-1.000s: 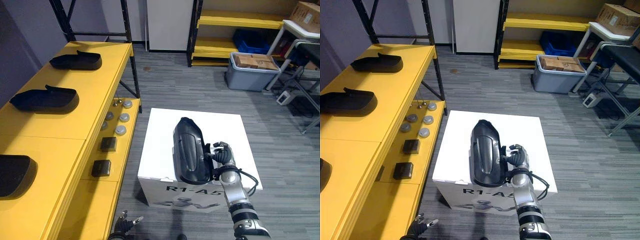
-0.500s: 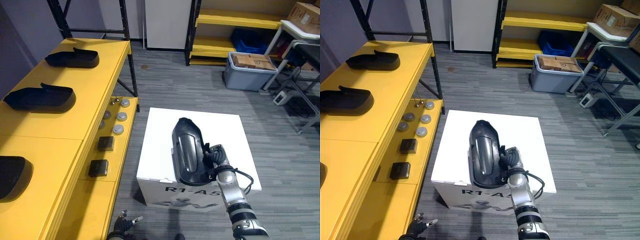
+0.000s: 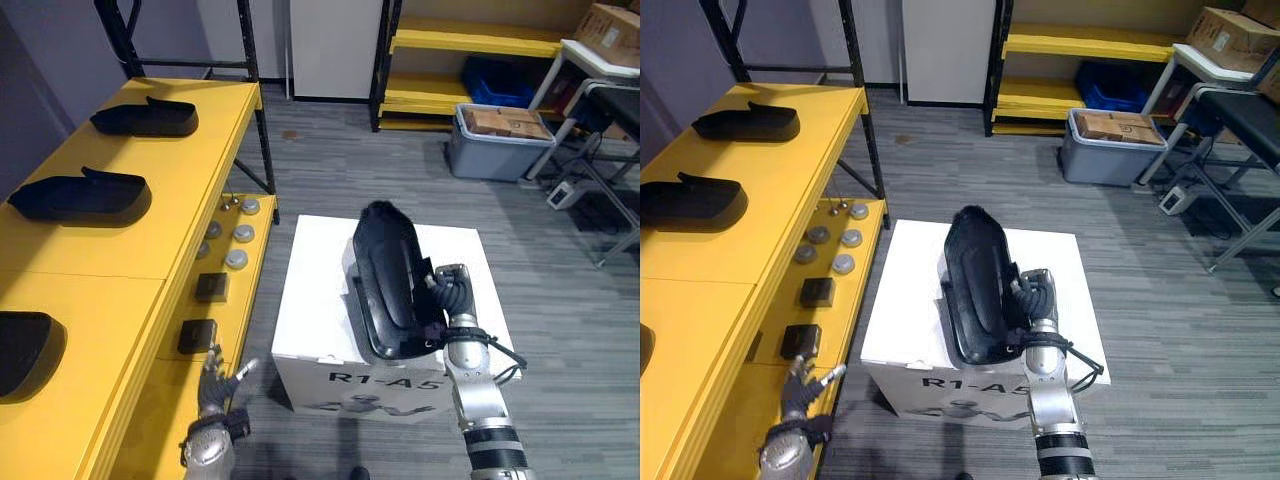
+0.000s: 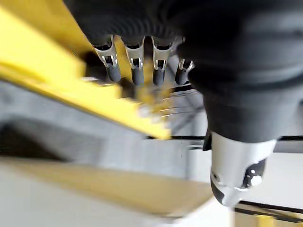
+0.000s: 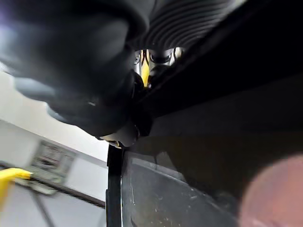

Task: Walk over and take plastic housings, then place them on the shelf

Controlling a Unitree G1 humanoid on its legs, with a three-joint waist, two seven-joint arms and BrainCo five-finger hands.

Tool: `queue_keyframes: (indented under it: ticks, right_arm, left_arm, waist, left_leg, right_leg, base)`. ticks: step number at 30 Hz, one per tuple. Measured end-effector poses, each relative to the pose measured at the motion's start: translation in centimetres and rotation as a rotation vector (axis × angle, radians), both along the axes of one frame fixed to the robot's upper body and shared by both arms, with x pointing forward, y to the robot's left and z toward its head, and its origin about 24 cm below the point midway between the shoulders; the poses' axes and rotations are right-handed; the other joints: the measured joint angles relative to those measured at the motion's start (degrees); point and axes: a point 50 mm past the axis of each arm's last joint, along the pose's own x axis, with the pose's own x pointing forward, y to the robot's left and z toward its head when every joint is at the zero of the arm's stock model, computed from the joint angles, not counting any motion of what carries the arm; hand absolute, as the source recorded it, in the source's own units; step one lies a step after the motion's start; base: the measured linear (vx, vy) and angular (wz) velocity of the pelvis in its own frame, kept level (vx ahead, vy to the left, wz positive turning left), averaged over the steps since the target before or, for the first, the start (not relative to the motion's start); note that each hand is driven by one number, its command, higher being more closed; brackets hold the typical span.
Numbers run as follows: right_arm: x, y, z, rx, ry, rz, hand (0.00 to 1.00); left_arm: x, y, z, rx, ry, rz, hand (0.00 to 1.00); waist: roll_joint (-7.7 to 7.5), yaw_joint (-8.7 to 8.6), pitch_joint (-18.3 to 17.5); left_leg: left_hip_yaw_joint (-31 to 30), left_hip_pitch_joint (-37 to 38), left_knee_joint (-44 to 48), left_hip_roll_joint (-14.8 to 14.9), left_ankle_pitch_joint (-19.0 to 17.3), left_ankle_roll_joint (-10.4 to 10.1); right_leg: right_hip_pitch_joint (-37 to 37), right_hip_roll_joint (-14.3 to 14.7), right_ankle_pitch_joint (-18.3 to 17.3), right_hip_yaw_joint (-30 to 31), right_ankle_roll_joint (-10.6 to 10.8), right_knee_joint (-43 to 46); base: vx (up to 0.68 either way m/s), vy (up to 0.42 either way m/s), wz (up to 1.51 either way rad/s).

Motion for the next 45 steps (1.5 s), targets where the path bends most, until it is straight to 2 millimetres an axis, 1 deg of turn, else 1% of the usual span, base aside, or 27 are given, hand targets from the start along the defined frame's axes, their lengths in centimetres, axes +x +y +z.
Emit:
queue_keyframes:
  ticks: [1,3,5,6,8,9,11,12,14,15,17,21,22,25,27,28,33,36,38,40,42,44,45]
  right_arm:
    - [0.0,0.1,0.4,-0.001,-0.021,0.006,1.00]
    - [-0.2,0.9,1.6,-0.003,-0.080,0.038,1.00]
    - [-0.4,1.7,2.5,-0.005,-0.130,0.073,1.00]
    - [-0.4,1.9,2.7,-0.005,-0.141,0.083,1.00]
    - [-0.6,2.9,3.3,-0.005,-0.178,0.128,1.00]
    - [-0.7,3.2,3.5,-0.005,-0.185,0.140,1.00]
    - [-0.9,4.4,4.0,0.006,-0.210,0.182,1.00]
    - [-1.0,4.7,4.1,0.009,-0.216,0.193,1.00]
    - [-1.2,6.0,4.6,0.011,-0.242,0.247,1.00]
    - [-1.3,6.3,4.7,0.010,-0.248,0.261,1.00]
    - [-1.5,7.8,4.8,0.007,-0.257,0.325,1.00]
    - [-1.6,8.9,5.4,0.003,-0.287,0.365,1.00]
    - [-1.6,9.0,5.5,-0.002,-0.293,0.370,1.00]
    - [-1.8,9.5,5.4,-0.020,-0.295,0.387,1.00]
    - [-2.0,9.9,5.3,-0.047,-0.296,0.417,1.00]
    - [-2.1,9.9,5.2,-0.056,-0.296,0.423,0.00]
    - [-2.5,9.9,5.8,-0.074,-0.328,0.448,0.00]
    - [-2.8,10.2,6.0,-0.079,-0.355,0.475,0.00]
    - [-2.9,10.1,6.1,-0.061,-0.371,0.490,0.00]
    - [-3.1,10.0,6.5,-0.032,-0.382,0.506,0.00]
    - [-3.2,9.5,6.9,0.017,-0.392,0.522,0.00]
    - [-3.3,8.2,6.9,0.060,-0.386,0.493,0.00]
    - [-3.5,7.1,7.0,0.102,-0.390,0.478,0.00]
  left_arm:
    - [0.2,-0.1,0.6,0.001,-0.031,0.001,0.00]
    - [0.9,-0.7,2.6,-0.009,-0.135,-0.009,0.00]
    - [1.6,-1.7,4.5,-0.025,-0.230,-0.046,0.00]
    - [1.8,-2.1,5.0,-0.031,-0.255,-0.060,0.00]
    - [2.6,-3.5,6.6,-0.069,-0.342,-0.118,0.00]
    - [2.8,-3.9,6.8,-0.082,-0.356,-0.135,0.00]
    - [3.5,-5.5,7.8,-0.136,-0.404,-0.197,0.00]
    - [3.6,-5.9,7.9,-0.155,-0.412,-0.213,0.00]
    - [4.1,-7.6,8.5,-0.207,-0.436,-0.286,0.00]
    - [4.2,-7.9,8.7,-0.215,-0.441,-0.303,0.00]
    - [4.6,-9.4,9.3,-0.244,-0.465,-0.375,0.00]
    - [4.8,-10.0,9.6,-0.279,-0.473,-0.389,0.00]
    - [4.8,-9.9,9.5,-0.285,-0.469,-0.385,1.00]
    - [4.8,-9.8,9.2,-0.312,-0.453,-0.367,1.00]
    - [4.9,-9.6,8.5,-0.320,-0.421,-0.359,1.00]
    - [4.9,-9.6,8.4,-0.325,-0.415,-0.361,1.00]
    - [4.8,-9.9,8.1,-0.345,-0.392,-0.383,1.00]
    - [4.9,-9.9,7.9,-0.341,-0.380,-0.370,1.00]
    - [5.1,-9.8,7.8,-0.326,-0.366,-0.377,1.00]
    - [5.1,-9.8,7.8,-0.313,-0.362,-0.384,1.00]
    - [5.1,-10.0,7.9,-0.286,-0.366,-0.401,1.00]
    - [5.1,-10.2,8.3,-0.260,-0.384,-0.425,1.00]
    - [5.1,-10.2,8.5,-0.237,-0.395,-0.435,1.00]
  waist:
    - [0.00,0.00,0.0]
    - [0.03,-0.01,0.0]
    - [0.08,0.08,0.0]
    - [0.10,0.13,-0.1]
    - [0.40,0.24,-0.2]
    - [0.49,0.24,-0.3]
    - [0.79,0.12,-0.5]
    - [0.90,0.09,-0.5]
    - [1.35,-0.06,-0.8]
    - [1.45,-0.10,-0.9]
    - [1.87,-0.09,-1.2]
    - [2.05,-0.13,-1.4]
    - [2.04,-0.15,-1.7]
    - [2.08,-0.16,-2.6]
    - [2.07,-0.24,-3.0]
    - [2.07,-0.24,-3.1]
    - [2.06,-0.50,-3.2]
    - [2.05,-1.33,-4.1]
    - [2.05,-1.62,-4.3]
    - [2.08,-1.55,-4.3]
    - [2.08,-1.62,-4.3]
    - [2.09,-1.59,-4.3]
    - [2.09,-1.59,-4.4]
  left_leg:
    - [0.0,0.0,0.0,0.0,0.0,0.0]
    - [-0.1,0.0,0.1,0.0,0.0,0.0]
    - [-0.3,0.0,0.2,0.0,0.0,0.0]
    - [-0.3,0.0,0.3,0.0,0.0,0.0]
    - [-0.3,0.0,0.4,0.0,0.0,0.0]
    - [-0.3,0.0,0.5,0.0,0.0,0.0]
    - [-0.3,0.1,0.6,0.0,0.0,0.0]
    - [-0.3,0.1,0.6,0.0,0.0,0.0]
    - [-0.3,0.0,0.7,0.1,0.0,0.0]
    - [-0.2,0.0,0.7,0.1,0.0,0.0]
    - [-0.2,0.0,0.8,0.1,0.0,0.0]
    - [0.0,0.1,0.9,0.1,0.0,0.0]
    - [0.0,0.0,0.9,0.1,0.0,0.0]
    - [0.0,-0.1,0.9,0.1,0.0,0.0]
    - [0.0,-0.1,0.9,0.1,0.0,0.0]
    - [0.0,-0.1,1.0,0.1,0.0,0.0]
    - [0.2,-0.6,1.4,0.0,0.0,0.0]
    - [0.2,-1.1,1.8,0.0,0.0,0.0]
    - [0.5,-1.1,1.9,0.0,0.0,0.0]
    - [1.4,-1.1,2.0,0.1,0.0,0.0]
    - [1.6,-1.1,2.0,0.2,0.0,0.0]
    - [1.7,-1.1,1.9,0.2,0.0,0.0]
    - [1.8,-1.2,1.9,0.2,0.0,0.0]
  right_leg:
    - [0.0,0.0,0.0,0.0,0.0,0.0]
    - [0.1,0.0,0.0,-0.2,-0.1,0.0]
    - [0.2,0.0,0.1,-0.3,-0.1,0.0]
    - [0.3,0.0,0.1,-0.3,-0.1,0.0]
    - [0.4,0.0,0.2,-0.4,-0.2,0.0]
    - [0.4,0.0,0.2,-0.4,-0.3,0.0]
    - [0.5,0.1,0.3,-0.4,-0.4,0.0]
    - [0.5,0.1,0.3,-0.4,-0.4,0.0]
    - [0.5,0.1,0.4,-0.4,-0.5,0.0]
    - [0.5,0.1,0.4,-0.4,-0.5,0.0]
    - [0.5,0.2,0.5,-0.3,-0.6,0.0]
    - [0.5,0.4,0.7,-0.2,-0.7,0.0]
    - [0.4,0.4,0.7,-0.2,-0.8,0.0]
    - [0.3,0.4,0.8,-0.2,-0.8,0.0]
    - [0.3,0.4,1.0,-0.2,-0.8,-0.1]
    - [0.3,0.4,1.0,-0.2,-0.8,-0.1]
    - [-0.1,0.3,1.4,0.0,-0.8,-0.1]
    - [-0.4,0.3,1.6,0.0,-0.9,-0.1]
    - [-0.4,0.4,1.8,0.1,-1.0,-0.1]
    - [-0.4,0.5,2.0,0.8,-1.1,-0.2]
    - [-0.6,0.6,2.0,1.0,-1.1,-0.4]
    - [-0.6,0.6,2.0,1.1,-1.1,-0.4]
    - [-0.8,0.6,2.0,1.2,-1.0,-0.4]
  base:
    - [0.00,0.000,0.00]
    - [-0.01,0.005,0.02]
    - [-0.02,0.011,0.04]
    - [-0.02,0.012,0.03]
    - [0.00,0.000,0.00]
    - [0.00,0.000,0.00]
    - [0.00,0.000,0.00]
    - [0.00,0.000,0.00]
    - [0.00,0.000,0.00]
    - [0.00,0.000,0.00]
    - [0.00,0.000,0.00]
    - [0.00,0.000,0.00]
    - [0.00,0.000,0.00]
    - [0.00,0.000,0.00]
    - [0.00,0.000,0.00]
    - [0.00,0.000,0.00]
    - [-0.01,0.006,-0.01]
    - [0.00,0.000,0.00]
    - [-0.03,0.020,-0.07]
    - [-0.04,0.022,-0.16]
    - [-0.05,0.026,-0.10]
    - [0.00,0.000,0.00]
    - [0.00,0.000,0.00]
